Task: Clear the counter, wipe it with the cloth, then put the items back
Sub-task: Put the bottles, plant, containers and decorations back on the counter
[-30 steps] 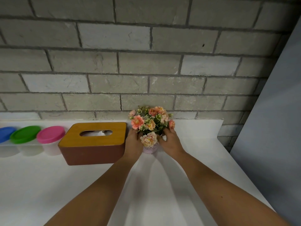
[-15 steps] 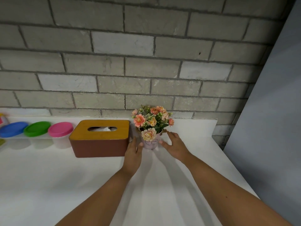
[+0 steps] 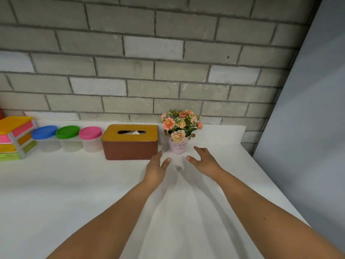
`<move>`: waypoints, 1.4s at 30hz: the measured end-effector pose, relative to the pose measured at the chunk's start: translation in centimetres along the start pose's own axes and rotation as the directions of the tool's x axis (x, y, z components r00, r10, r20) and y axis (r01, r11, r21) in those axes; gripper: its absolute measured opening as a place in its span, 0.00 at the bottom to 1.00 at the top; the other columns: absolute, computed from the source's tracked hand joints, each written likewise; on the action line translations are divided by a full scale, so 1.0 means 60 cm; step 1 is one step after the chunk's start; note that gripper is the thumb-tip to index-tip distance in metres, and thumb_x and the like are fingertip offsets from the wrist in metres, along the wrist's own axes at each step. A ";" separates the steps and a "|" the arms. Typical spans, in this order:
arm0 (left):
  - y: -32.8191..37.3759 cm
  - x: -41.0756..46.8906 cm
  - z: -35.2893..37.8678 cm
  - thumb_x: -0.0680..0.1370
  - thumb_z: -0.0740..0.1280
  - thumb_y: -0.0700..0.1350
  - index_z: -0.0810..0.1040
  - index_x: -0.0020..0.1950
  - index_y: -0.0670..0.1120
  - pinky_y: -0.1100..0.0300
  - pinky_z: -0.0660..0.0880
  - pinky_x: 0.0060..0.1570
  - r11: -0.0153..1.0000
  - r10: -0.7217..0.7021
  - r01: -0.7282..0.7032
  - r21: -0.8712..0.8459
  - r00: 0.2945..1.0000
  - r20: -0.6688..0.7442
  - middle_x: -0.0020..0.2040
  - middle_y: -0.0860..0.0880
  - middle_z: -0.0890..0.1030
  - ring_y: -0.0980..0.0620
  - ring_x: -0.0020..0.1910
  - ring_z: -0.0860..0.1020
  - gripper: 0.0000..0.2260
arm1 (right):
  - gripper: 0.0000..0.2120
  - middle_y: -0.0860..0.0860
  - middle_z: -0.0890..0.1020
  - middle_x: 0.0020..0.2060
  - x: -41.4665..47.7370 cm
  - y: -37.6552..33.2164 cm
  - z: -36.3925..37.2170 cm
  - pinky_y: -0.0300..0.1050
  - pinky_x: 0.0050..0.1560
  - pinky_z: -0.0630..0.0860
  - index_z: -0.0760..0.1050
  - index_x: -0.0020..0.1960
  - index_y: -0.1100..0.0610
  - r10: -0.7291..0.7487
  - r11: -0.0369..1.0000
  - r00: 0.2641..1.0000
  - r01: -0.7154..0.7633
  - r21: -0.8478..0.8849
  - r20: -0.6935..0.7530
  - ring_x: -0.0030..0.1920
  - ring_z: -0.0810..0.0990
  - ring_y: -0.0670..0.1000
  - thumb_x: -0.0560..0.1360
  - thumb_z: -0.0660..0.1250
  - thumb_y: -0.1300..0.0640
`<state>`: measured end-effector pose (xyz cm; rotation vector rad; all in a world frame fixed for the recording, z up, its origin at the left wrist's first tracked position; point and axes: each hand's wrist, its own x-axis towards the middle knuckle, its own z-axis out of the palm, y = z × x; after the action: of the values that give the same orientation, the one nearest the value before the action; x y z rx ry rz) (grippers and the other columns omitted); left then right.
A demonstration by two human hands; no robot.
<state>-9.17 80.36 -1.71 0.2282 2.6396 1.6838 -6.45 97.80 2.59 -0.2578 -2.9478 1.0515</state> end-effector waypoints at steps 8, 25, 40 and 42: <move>0.003 -0.111 -0.086 0.78 0.64 0.47 0.77 0.60 0.42 0.60 0.70 0.53 0.997 0.005 0.001 0.076 0.997 -0.077 0.57 0.44 0.79 0.46 0.54 0.78 0.14 | 0.25 0.57 0.70 0.68 -0.106 -0.068 0.026 0.45 0.64 0.67 0.65 0.71 0.58 -0.104 0.993 0.994 0.102 0.063 0.035 0.67 0.70 0.55 0.78 0.62 0.48; -0.070 -0.374 -0.327 0.79 0.63 0.45 0.78 0.59 0.43 0.65 0.67 0.49 0.959 -0.086 0.169 0.228 0.939 -0.334 0.58 0.47 0.78 0.54 0.47 0.74 0.11 | 0.17 0.52 0.78 0.43 -0.282 -0.256 0.191 0.35 0.34 0.69 0.74 0.62 0.57 -0.322 0.947 0.896 0.298 0.123 0.305 0.43 0.79 0.52 0.76 0.65 0.51; -0.263 -0.458 -0.672 0.80 0.57 0.41 0.77 0.61 0.42 0.58 0.69 0.54 0.833 -0.220 0.348 0.429 0.922 -0.320 0.62 0.40 0.74 0.42 0.58 0.75 0.14 | 0.16 0.53 0.78 0.50 -0.398 -0.516 0.486 0.37 0.48 0.69 0.75 0.58 0.61 -0.350 0.924 0.795 0.381 0.040 0.496 0.50 0.77 0.53 0.75 0.67 0.53; -0.288 -0.457 -0.699 0.79 0.57 0.40 0.78 0.60 0.41 0.59 0.69 0.51 0.827 -0.247 0.360 0.433 0.923 -0.295 0.62 0.41 0.74 0.42 0.57 0.75 0.14 | 0.09 0.51 0.72 0.35 -0.409 -0.545 0.537 0.38 0.36 0.68 0.72 0.43 0.59 -0.333 0.932 0.817 0.362 0.031 0.470 0.35 0.72 0.49 0.73 0.68 0.54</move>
<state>12.54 32.00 -1.59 -0.4033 3.0117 0.9879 10.94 48.81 -0.51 0.6124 -3.2427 1.0957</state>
